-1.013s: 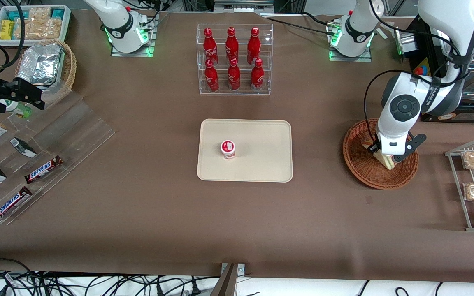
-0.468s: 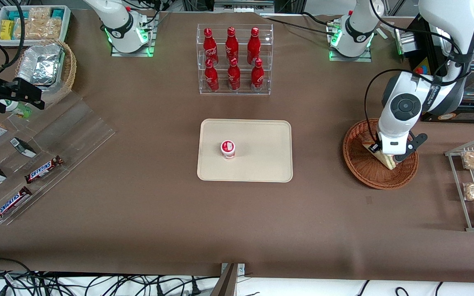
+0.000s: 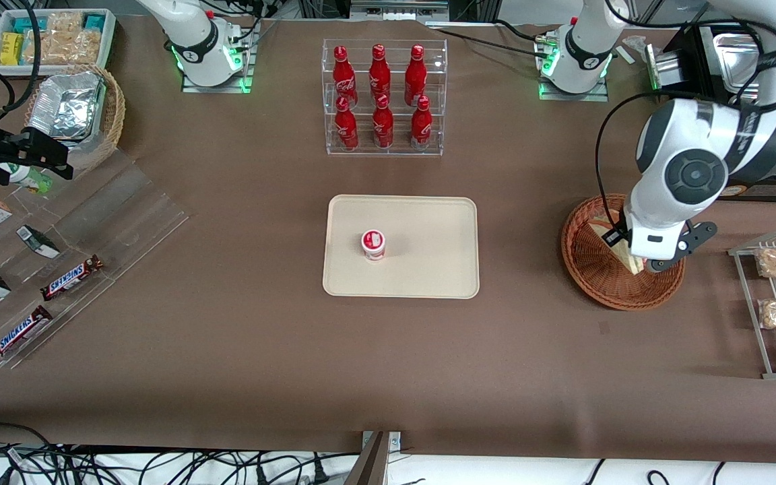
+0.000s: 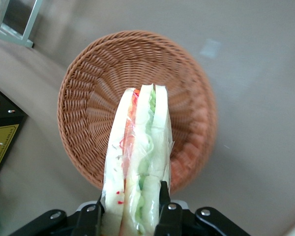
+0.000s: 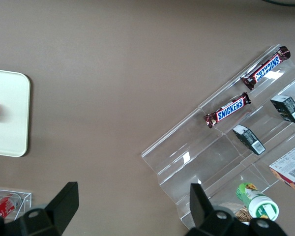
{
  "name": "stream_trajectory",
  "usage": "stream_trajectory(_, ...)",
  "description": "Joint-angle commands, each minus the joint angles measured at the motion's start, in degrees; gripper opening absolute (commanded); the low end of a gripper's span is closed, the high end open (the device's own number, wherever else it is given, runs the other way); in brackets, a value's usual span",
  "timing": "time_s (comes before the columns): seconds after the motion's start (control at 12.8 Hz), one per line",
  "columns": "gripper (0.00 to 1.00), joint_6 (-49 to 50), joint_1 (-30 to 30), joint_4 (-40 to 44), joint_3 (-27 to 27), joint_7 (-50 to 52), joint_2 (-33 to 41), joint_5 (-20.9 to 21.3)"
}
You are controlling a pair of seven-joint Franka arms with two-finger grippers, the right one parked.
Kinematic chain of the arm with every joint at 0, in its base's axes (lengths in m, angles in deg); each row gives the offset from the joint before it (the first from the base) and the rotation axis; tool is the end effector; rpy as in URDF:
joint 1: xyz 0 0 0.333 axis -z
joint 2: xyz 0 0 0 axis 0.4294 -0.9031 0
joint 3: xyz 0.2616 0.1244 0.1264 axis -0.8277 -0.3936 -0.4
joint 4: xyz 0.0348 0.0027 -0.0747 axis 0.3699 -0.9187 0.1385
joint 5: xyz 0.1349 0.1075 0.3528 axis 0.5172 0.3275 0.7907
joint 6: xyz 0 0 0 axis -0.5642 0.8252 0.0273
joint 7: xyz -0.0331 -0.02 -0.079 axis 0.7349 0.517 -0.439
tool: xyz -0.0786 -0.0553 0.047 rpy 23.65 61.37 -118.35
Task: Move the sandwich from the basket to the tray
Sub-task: 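Carry the sandwich with the left gripper over the cream tray beside the yogurt bottle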
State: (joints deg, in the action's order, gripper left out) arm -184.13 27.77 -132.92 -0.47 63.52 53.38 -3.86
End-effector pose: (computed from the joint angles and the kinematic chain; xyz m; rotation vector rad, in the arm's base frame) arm 0.5916 -0.0894 0.4033 -2.7757 -0.8647 0.1215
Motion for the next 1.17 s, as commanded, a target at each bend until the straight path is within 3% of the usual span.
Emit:
stream_trajectory(0.0, 0.39, 6.4, 0.1, 7.9, 3.2, -2.8, -0.8, -2.6)
stream_trajectory(0.62, 0.41, 8.3, 0.4, 10.8, 17.3, -4.7, -3.1, -2.7)
stream_trajectory(1.09, 0.43, -2.8, 8.3, 10.6, 18.7, 2.0, -8.3, -2.5)
